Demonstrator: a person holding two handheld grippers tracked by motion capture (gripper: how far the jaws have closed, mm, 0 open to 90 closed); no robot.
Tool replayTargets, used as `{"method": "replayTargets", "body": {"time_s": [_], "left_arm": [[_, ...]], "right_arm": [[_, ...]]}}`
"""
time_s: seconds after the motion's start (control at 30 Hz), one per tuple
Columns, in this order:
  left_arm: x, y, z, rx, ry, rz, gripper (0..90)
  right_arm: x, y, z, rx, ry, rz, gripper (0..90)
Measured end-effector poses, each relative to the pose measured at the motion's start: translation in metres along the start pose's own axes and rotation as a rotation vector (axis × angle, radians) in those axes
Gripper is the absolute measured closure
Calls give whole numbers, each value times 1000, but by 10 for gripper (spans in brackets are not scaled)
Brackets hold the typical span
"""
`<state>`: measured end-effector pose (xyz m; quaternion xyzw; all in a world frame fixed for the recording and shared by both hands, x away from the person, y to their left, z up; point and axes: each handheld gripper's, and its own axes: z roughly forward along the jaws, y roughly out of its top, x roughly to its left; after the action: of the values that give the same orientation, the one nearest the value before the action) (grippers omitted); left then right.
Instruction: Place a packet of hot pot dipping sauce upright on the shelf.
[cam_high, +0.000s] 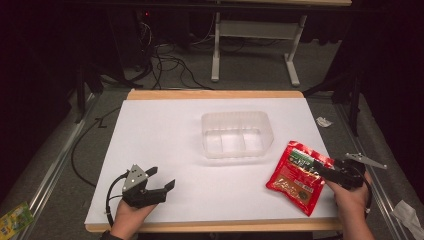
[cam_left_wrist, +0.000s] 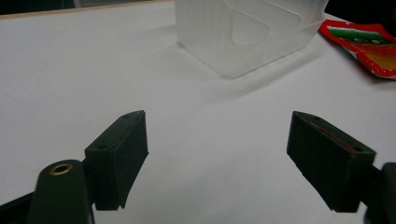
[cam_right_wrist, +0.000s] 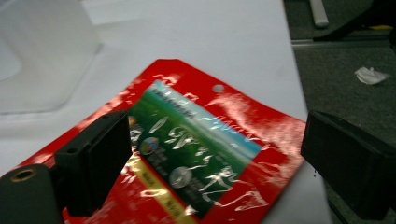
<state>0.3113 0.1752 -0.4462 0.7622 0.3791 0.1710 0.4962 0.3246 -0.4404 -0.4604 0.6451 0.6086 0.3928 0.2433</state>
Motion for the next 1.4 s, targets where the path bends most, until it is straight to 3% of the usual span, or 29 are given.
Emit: {"method": "replayTargets", "body": {"time_s": [0.23,0.67,0.9,1.4], "left_arm": [[-3,-3,-8,0,6,9,213],[-5,-5,-5,18,7,22,212],[-4,-4,-12,-9,15,16,212],[-3,-4,-9,-2,7,15,210]], "right_arm": [[-19,4,13,32,21,107,90],[-22,2,18,55,23,131,108],[-18,2,19,58,34,123,114],[-14,1,21,75,28,107,129]]}}
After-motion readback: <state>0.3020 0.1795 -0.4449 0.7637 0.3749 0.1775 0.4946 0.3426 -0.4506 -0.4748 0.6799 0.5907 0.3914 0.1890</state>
